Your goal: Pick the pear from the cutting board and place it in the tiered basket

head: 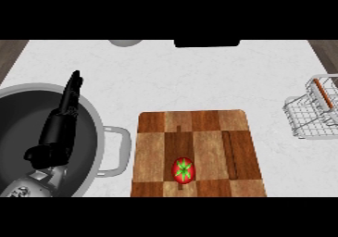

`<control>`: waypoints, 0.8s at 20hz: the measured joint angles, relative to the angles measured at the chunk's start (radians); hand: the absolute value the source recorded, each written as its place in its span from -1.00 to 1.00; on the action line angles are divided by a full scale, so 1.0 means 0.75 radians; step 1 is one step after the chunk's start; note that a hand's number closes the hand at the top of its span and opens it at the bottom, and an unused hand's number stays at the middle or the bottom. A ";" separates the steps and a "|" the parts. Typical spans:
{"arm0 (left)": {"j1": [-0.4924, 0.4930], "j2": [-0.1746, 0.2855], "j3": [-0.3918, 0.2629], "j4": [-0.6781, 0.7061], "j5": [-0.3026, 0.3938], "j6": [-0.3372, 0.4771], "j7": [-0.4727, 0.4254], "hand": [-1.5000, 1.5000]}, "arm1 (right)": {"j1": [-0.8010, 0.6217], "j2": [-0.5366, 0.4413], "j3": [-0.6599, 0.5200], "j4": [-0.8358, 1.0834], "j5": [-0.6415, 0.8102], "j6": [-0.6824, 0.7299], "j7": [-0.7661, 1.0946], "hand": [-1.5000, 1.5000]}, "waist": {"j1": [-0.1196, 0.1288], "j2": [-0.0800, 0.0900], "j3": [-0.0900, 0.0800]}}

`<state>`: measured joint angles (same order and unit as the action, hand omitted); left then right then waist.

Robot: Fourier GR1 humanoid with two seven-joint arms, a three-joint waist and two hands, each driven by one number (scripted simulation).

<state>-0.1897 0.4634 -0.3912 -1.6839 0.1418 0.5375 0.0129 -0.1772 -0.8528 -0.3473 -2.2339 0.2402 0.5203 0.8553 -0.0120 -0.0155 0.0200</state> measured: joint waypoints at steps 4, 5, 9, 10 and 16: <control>-0.014 -0.007 0.009 0.007 0.013 -0.019 -0.008 0.00 | -0.065 -0.045 -0.020 0.116 0.019 0.008 -0.019 1.00 | 0.021 0.005 -0.001; -0.016 -0.006 0.013 0.012 0.015 -0.024 -0.010 0.00 | -0.072 -0.060 -0.030 0.146 0.028 0.015 -0.034 1.00 | 0.022 0.005 -0.001; -0.047 -0.013 0.010 0.041 0.008 -0.036 -0.001 0.00 | -0.136 -0.108 -0.018 0.304 0.094 0.005 -0.110 1.00 | 0.035 0.010 0.000; -0.047 -0.015 0.011 0.042 0.010 -0.036 -0.002 0.00 | -0.137 -0.116 -0.015 0.338 0.117 -0.002 -0.146 1.00 | 0.036 0.009 0.000; -0.056 -0.022 0.016 0.060 0.009 -0.047 -0.015 0.00 | -0.159 -0.149 0.031 0.548 0.251 -0.066 -0.311 1.00 | 0.043 0.011 0.002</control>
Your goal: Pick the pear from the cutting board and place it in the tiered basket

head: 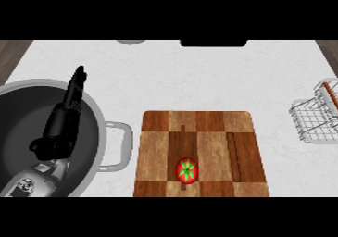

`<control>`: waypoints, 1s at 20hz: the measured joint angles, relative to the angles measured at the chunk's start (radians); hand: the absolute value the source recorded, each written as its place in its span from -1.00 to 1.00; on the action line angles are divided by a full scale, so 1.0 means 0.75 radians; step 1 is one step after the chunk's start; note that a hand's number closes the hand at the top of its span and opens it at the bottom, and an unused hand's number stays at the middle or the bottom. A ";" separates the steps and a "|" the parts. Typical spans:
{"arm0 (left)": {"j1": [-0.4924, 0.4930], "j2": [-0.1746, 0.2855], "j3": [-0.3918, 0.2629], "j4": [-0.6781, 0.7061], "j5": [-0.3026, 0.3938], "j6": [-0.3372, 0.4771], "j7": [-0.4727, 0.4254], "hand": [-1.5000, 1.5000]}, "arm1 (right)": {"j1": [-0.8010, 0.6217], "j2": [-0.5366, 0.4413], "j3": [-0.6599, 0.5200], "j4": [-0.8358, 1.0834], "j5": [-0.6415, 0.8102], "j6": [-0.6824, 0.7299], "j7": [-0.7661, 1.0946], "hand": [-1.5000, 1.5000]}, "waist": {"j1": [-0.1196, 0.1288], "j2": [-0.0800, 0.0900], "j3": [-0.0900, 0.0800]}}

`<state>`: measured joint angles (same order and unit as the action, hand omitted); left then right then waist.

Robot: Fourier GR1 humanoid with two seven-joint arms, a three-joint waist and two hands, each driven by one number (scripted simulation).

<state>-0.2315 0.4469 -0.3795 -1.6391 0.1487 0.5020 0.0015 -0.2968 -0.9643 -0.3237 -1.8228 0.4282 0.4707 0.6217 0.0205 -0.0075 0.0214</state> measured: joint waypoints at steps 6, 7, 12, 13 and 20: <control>0.002 -0.004 -0.002 0.002 -0.008 0.008 0.002 0.00 | -0.042 0.116 -0.057 0.216 -0.051 -0.081 -0.029 -1.00 | -0.005 -0.003 0.001; 0.009 -0.001 0.006 -0.003 0.000 0.002 -0.002 0.00 | -0.039 0.144 -0.063 0.229 -0.063 -0.096 -0.036 -1.00 | -0.007 -0.004 0.000; 0.009 -0.007 -0.001 0.006 -0.014 0.013 0.002 0.00 | -0.101 0.206 -0.142 0.347 -0.152 -0.139 -0.092 -1.00 | -0.014 -0.009 0.002; 0.011 -0.005 0.002 0.004 -0.013 0.014 0.004 0.00 | -0.110 0.214 -0.172 0.365 -0.168 -0.158 -0.103 -1.00 | -0.016 -0.009 0.002; 0.027 0.008 0.013 0.000 -0.008 0.014 0.008 0.00 | -0.141 0.200 -0.411 0.463 -0.249 -0.264 -0.073 -1.00 | -0.038 -0.014 0.000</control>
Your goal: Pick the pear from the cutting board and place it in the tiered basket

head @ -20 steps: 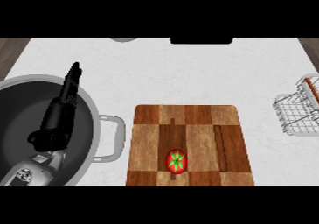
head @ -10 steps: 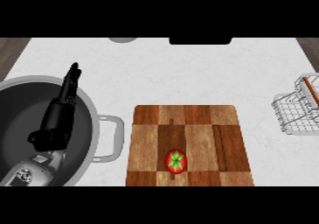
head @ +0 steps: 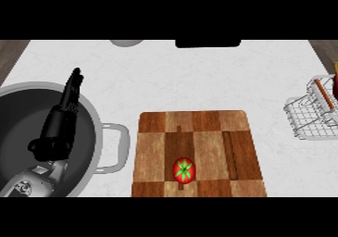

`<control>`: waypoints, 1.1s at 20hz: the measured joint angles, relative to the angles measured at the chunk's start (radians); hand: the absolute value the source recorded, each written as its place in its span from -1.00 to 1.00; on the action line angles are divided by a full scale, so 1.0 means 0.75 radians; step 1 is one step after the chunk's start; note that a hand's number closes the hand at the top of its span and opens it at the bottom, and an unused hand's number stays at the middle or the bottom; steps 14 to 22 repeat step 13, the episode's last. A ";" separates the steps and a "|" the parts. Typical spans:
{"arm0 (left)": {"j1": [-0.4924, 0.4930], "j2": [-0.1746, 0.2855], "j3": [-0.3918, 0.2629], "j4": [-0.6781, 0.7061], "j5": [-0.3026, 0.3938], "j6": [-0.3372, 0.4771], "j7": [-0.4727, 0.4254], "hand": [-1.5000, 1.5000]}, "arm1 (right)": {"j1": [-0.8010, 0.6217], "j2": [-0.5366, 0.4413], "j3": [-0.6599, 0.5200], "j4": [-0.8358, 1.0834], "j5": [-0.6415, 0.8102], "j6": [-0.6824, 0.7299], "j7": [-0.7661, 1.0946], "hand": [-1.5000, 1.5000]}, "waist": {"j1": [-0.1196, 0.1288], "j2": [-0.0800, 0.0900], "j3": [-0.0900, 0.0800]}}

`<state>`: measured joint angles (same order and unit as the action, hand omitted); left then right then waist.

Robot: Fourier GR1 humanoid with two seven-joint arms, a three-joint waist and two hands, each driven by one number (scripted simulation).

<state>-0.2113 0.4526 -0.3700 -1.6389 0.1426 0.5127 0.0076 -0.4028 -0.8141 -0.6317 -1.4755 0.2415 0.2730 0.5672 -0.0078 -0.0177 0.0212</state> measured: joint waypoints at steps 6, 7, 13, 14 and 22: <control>0.032 0.018 0.020 -0.021 0.013 0.008 0.001 0.00 | 0.088 -0.078 -0.307 0.161 -0.148 0.045 -0.045 -1.00 | -0.030 -0.005 -0.002; 0.041 0.016 0.021 -0.028 0.012 0.017 -0.001 0.00 | 0.119 -0.081 -0.361 0.183 -0.177 0.064 -0.063 -1.00 | -0.036 -0.006 -0.002; 0.078 0.030 0.035 -0.061 0.021 0.026 0.002 0.00 | 0.352 -0.144 -0.666 0.381 -0.319 0.259 -0.291 -1.00 | -0.064 -0.008 -0.004; 0.078 0.030 0.035 -0.061 0.021 0.026 0.002 0.00 | 0.352 -0.144 -0.666 0.381 -0.319 0.259 -0.291 -1.00 | -0.064 -0.008 -0.004; 0.078 0.030 0.035 -0.061 0.021 0.026 0.002 0.00 | 0.352 -0.144 -0.666 0.381 -0.319 0.259 -0.291 -1.00 | -0.064 -0.008 -0.004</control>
